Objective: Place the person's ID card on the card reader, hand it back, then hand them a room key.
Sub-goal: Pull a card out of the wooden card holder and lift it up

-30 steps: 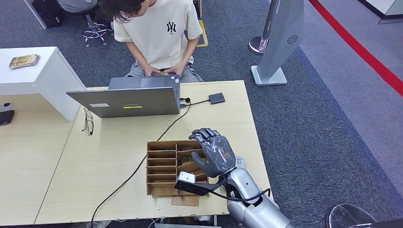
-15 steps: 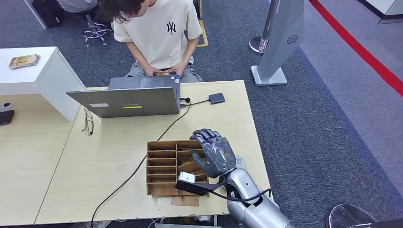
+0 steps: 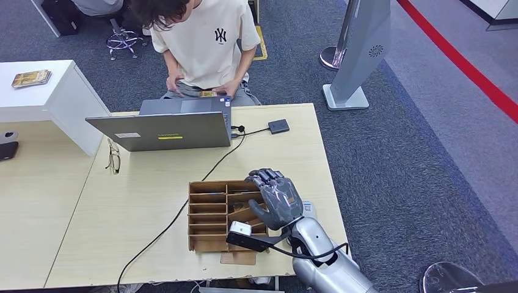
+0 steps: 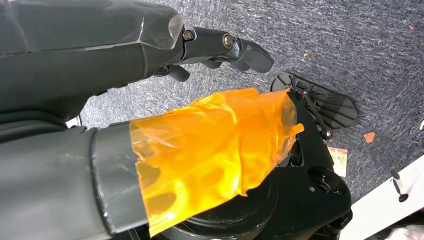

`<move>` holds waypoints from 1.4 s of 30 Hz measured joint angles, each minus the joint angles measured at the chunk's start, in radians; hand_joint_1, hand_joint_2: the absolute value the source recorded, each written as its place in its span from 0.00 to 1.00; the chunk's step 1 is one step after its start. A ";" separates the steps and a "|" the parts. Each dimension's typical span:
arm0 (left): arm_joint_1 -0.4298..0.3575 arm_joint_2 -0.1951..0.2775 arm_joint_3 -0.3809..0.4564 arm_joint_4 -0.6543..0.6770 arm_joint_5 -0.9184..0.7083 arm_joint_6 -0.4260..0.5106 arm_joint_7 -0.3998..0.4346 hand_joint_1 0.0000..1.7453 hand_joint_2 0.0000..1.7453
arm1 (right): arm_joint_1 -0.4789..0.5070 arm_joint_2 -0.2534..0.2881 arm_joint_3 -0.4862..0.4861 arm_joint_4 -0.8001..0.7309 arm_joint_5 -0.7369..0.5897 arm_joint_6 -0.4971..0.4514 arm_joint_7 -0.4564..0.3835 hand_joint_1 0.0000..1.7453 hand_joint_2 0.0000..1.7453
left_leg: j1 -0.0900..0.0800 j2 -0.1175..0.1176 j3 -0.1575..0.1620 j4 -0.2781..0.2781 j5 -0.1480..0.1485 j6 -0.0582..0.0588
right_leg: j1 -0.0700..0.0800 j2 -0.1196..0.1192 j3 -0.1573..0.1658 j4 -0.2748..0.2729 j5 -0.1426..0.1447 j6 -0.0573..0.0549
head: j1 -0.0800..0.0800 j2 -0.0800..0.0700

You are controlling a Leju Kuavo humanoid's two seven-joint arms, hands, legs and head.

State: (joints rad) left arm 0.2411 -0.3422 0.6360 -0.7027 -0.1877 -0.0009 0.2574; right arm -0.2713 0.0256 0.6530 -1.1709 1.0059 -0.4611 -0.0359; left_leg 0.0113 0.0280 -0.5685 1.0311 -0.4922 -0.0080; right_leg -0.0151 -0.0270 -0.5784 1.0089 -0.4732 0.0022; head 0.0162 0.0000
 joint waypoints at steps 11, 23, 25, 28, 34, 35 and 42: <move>0.000 0.000 0.001 0.000 -0.001 -0.001 0.000 0.00 0.00 | -0.008 0.000 0.000 0.023 0.005 0.001 0.009 0.45 1.00 | 0.000 0.000 0.000 0.000 0.000 0.000 | 0.000 0.000 0.000 0.000 0.000 0.000 | 0.000 0.000; 0.000 0.000 0.001 0.000 -0.002 -0.001 0.000 0.00 0.00 | -0.012 0.000 -0.006 0.033 0.008 -0.002 0.018 0.66 1.00 | 0.000 0.000 0.000 0.000 0.000 0.000 | 0.000 0.000 0.000 0.000 0.000 0.000 | 0.000 0.000; 0.000 0.000 0.001 0.000 -0.002 -0.001 0.000 0.00 0.00 | -0.015 0.000 -0.007 0.033 0.008 0.000 0.018 0.76 1.00 | 0.000 0.000 0.000 0.000 0.000 0.000 | 0.000 0.000 0.000 0.000 0.000 0.000 | 0.000 0.000; 0.000 0.000 0.001 0.000 -0.002 -0.001 0.001 0.00 0.00 | -0.019 0.000 -0.008 0.033 0.009 0.001 0.021 0.86 1.00 | 0.000 0.000 0.000 0.000 0.000 0.000 | 0.000 0.000 0.000 0.000 0.000 0.000 | 0.000 0.000; 0.000 0.000 0.001 0.000 -0.001 -0.002 0.003 0.00 0.00 | -0.019 0.000 -0.009 0.033 0.009 0.002 0.022 0.91 1.00 | 0.000 0.000 0.000 0.000 0.000 0.000 | 0.000 0.000 0.000 0.000 0.000 0.000 | 0.000 0.000; 0.000 0.000 0.001 0.000 -0.001 -0.002 0.003 0.00 0.00 | -0.019 0.000 -0.009 0.033 0.009 0.002 0.022 0.91 1.00 | 0.000 0.000 0.000 0.000 0.000 0.000 | 0.000 0.000 0.000 0.000 0.000 0.000 | 0.000 0.000; 0.000 0.000 0.001 0.000 -0.001 -0.002 0.003 0.00 0.00 | -0.020 0.000 -0.010 0.033 0.009 0.002 0.022 0.96 1.00 | 0.000 0.000 0.000 0.000 0.000 0.000 | 0.000 0.000 0.000 0.000 0.000 0.000 | 0.000 0.000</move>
State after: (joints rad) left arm 0.2411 -0.3422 0.6371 -0.7027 -0.1888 -0.0026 0.2606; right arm -0.2911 0.0256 0.6433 -1.1382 1.0144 -0.4596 -0.0140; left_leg 0.0113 0.0282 -0.5684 1.0311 -0.4922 -0.0080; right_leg -0.0151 -0.0268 -0.5784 1.0089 -0.4731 0.0022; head 0.0160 0.0000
